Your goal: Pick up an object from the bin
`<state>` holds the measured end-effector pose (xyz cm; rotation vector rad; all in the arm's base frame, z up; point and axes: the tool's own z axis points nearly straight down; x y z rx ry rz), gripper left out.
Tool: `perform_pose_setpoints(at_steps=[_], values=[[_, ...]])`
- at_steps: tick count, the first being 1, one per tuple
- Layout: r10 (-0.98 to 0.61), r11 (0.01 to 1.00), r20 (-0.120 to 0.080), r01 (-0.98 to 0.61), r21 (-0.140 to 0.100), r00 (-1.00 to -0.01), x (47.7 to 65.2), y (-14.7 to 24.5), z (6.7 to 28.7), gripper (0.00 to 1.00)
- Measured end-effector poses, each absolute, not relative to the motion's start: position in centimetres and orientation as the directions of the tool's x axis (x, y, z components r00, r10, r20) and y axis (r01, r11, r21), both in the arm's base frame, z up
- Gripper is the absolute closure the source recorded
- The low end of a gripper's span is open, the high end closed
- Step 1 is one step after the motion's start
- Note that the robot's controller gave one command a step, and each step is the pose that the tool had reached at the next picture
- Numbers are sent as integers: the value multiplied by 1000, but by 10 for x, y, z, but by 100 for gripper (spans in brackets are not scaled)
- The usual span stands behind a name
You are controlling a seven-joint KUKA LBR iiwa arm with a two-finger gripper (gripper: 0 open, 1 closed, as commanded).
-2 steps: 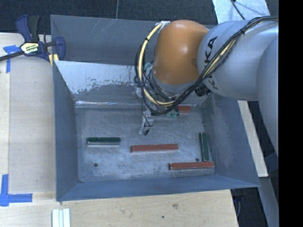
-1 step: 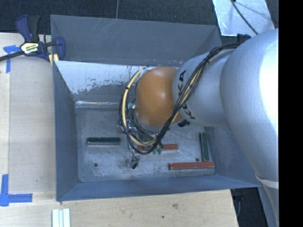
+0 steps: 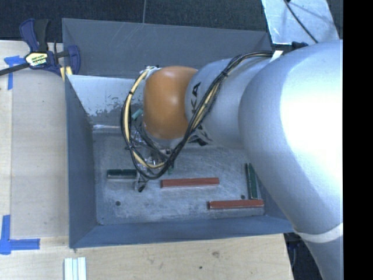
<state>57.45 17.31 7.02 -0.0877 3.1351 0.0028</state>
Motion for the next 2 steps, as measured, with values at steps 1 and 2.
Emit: perform_pose_setpoints(at_steps=[1, 2], values=[[-54, 999, -6, -54, 2, -999, 575, 172, 71, 100], [-127, 992, -13, -127, 2, -992, 604, 187, 219, 100]])
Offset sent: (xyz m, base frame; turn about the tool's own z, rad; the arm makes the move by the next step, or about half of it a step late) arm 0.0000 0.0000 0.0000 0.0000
